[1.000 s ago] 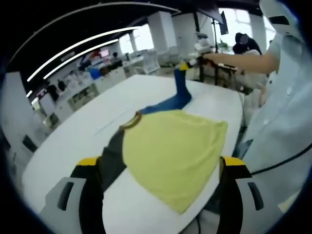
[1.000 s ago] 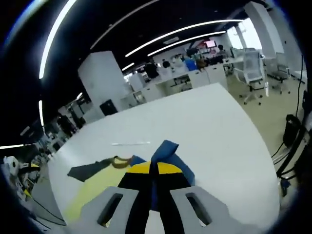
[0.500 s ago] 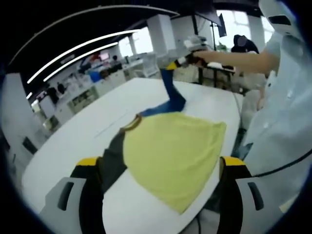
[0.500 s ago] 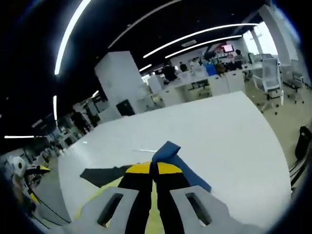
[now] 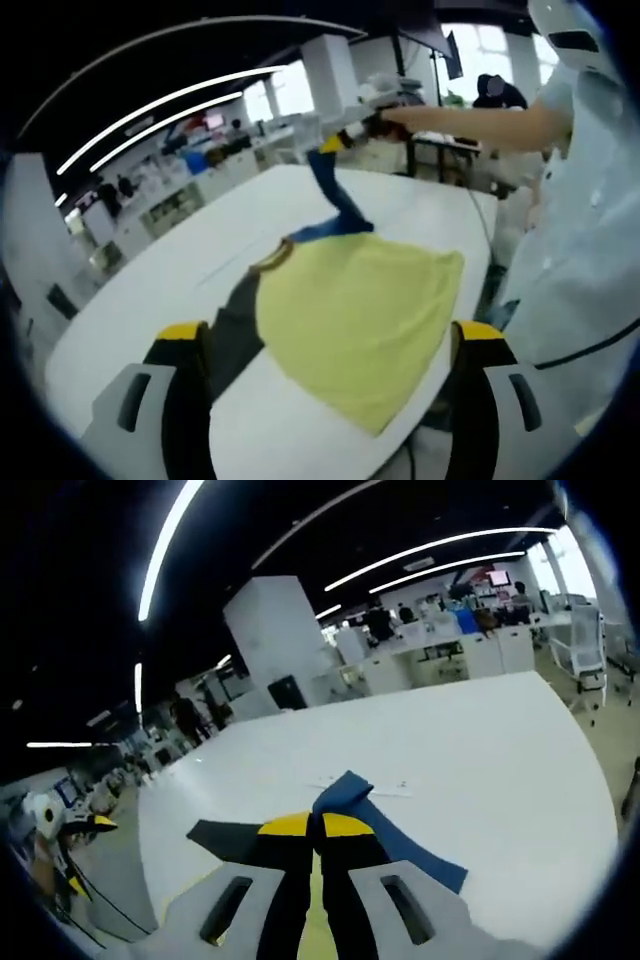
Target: Fold the garment on the visible template until the final outline fits inside the template.
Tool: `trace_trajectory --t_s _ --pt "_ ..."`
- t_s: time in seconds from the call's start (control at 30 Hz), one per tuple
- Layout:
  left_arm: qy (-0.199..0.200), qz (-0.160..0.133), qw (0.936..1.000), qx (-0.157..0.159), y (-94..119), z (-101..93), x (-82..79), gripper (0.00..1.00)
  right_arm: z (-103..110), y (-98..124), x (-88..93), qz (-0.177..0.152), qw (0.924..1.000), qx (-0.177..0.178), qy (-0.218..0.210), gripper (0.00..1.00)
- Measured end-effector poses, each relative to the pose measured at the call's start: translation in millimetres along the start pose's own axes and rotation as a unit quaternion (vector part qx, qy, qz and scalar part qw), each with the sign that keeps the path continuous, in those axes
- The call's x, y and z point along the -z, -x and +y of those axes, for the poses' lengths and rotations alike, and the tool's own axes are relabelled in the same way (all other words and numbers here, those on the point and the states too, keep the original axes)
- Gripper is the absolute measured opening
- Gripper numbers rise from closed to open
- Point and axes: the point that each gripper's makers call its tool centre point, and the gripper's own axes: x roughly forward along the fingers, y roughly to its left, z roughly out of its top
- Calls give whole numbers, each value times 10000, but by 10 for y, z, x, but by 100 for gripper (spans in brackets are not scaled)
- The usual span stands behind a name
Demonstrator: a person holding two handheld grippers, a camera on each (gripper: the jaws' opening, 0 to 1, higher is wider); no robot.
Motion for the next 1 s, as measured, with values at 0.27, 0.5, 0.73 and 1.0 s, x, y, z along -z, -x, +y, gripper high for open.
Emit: trace_trajectory --t_s 0.27,0.5,0.73,1.0 --pt "2 -33 10000 -9 35 34 12 96 151 -240 -4 124 9997 -157 112 2" --pt "38 -54 10000 -16 56 63 13 97 270 -429 -4 208 9991 -337 149 2" --pt "44 -19 10000 -54 72 117 44 96 504 -627 53 281 9977 -592 148 2" --pt "61 13 9999 -112 98 162 80 96 679 -844 156 464 9956 -790 197 2"
